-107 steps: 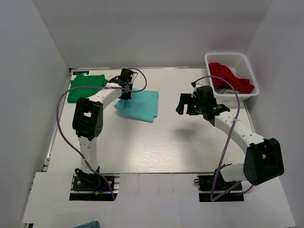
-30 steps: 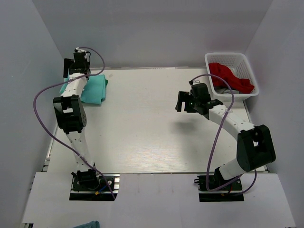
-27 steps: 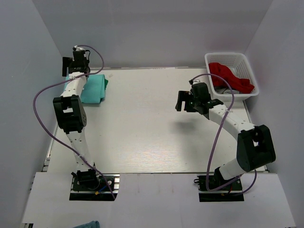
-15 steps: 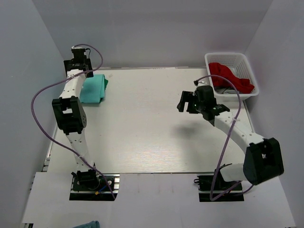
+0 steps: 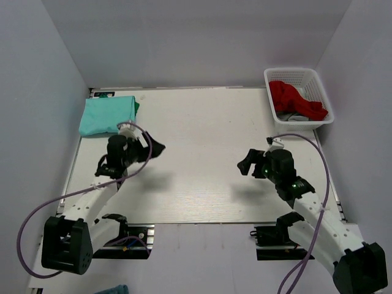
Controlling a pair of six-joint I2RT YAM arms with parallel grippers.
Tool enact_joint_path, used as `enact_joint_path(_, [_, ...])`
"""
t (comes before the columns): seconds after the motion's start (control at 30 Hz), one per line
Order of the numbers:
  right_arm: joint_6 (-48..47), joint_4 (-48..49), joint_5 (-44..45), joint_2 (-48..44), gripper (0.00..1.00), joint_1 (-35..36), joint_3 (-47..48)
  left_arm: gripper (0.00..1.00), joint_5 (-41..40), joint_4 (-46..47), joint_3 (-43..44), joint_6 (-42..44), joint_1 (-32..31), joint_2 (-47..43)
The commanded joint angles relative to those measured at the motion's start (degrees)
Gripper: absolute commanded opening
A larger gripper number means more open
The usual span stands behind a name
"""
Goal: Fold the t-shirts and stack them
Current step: Put the neatly folded tshirt into the corner of the board with the left arm
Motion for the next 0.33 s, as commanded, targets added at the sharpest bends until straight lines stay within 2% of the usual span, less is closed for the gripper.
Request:
enact_joint_path(0.0, [1.51,2.94,-0.91,-5.90,0.90,-0.18,-5.20,1.00,11.74,13.51,-11.40,-6.98,-1.67,-3.67])
enact_joint_path(0.1, [2.12,2.94,-0.83,-10.12,0.90,-0.17,-7.22,1.00,7.74,7.58,-14.05,-6.02,-2.91,-10.77])
enact_joint_path(0.3, [4.23,3.99,-0.56,-11.09,0.90,-0.09,-8.11,1.00,4.20,1.22,-15.73,-3.99,-3.44,-19.06])
